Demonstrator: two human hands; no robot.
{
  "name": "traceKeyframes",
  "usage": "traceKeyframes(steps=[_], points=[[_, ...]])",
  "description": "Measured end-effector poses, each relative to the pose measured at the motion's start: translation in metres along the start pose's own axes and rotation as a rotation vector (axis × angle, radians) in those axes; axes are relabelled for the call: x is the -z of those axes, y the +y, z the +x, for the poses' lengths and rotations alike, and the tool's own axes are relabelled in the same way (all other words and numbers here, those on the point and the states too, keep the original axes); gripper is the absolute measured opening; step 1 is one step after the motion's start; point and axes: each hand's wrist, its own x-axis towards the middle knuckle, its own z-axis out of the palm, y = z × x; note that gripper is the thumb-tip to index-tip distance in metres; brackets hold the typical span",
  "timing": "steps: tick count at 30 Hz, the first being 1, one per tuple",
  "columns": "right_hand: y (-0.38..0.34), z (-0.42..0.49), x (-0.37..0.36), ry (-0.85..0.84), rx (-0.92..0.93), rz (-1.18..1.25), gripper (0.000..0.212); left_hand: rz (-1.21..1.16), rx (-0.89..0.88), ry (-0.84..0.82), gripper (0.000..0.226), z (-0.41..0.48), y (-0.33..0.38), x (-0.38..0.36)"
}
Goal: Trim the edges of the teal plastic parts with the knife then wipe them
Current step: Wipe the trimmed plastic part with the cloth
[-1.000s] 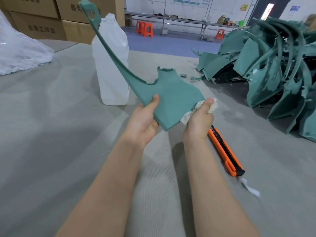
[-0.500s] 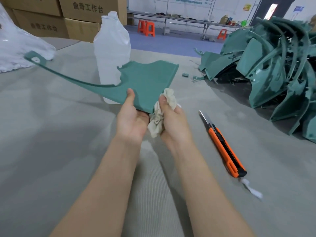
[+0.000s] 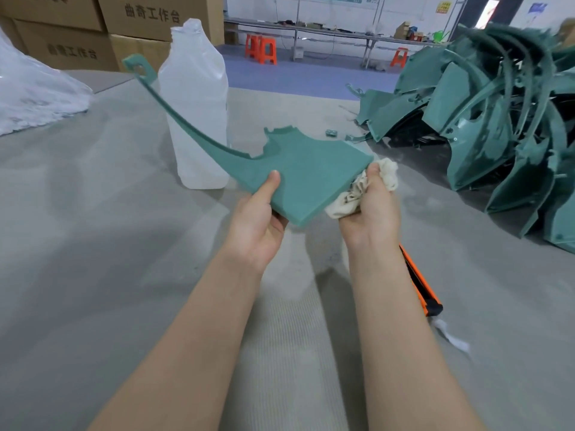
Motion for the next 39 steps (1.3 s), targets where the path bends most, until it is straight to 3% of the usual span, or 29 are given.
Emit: traceKeyframes(steps=[3,6,8,11,13,18,21,25,29,32,34,37,39], points=[[-0.017,0.013,0.017,0.118,0.020,0.117,0.013,0.013,0.009,0.033,0.025,0.001,0.005,0.001],[-0.014,0.017,0.023,0.172,-0.032,0.022,0.018,-0.038,-0.018,0.067,0.024,0.002,0.009,0.001],[-0.004,0.010,0.017,0.096,-0.118,-0.037,0.023,-0.040,-0.030,0.069,0.027,0.002,0.010,0.000],[0.000,0.001,0.008,-0.162,-0.161,-0.131,0.048,0.037,-0.082,0.041,0.033,0.002,0.011,0.001],[-0.001,-0.001,0.007,-0.223,-0.101,-0.251,0.053,0.166,-0.173,0.017,0.031,0.002,0.012,0.003],[-0.004,-0.006,0.008,-0.277,0.001,-0.331,0.013,0.386,-0.442,0.050,0.019,0.004,0.014,0.008],[-0.006,-0.011,0.009,-0.325,0.026,-0.413,0.020,0.449,-0.554,0.145,0.015,0.007,0.016,0.012],[-0.011,-0.013,0.013,-0.348,0.121,-0.730,0.030,0.704,-0.691,0.190,0.014,0.007,0.022,0.020],[-0.014,-0.015,0.015,-0.411,0.209,-0.903,0.044,0.824,-0.635,0.139,0.017,0.009,0.032,0.024],[-0.010,-0.017,0.008,-0.282,0.285,-0.833,0.048,0.852,-0.608,0.091,0.017,0.007,0.028,0.020],[-0.009,-0.016,0.005,-0.155,0.331,-0.808,0.048,0.916,-0.611,0.084,0.028,0.006,0.021,0.015],[-0.010,-0.012,0.007,0.013,0.546,-0.938,0.050,1.099,-0.651,0.023,0.076,-0.001,0.009,0.008],[-0.008,-0.016,0.006,-0.019,0.744,-0.999,0.048,1.230,-0.733,-0.083,0.091,-0.009,0.000,-0.001]])
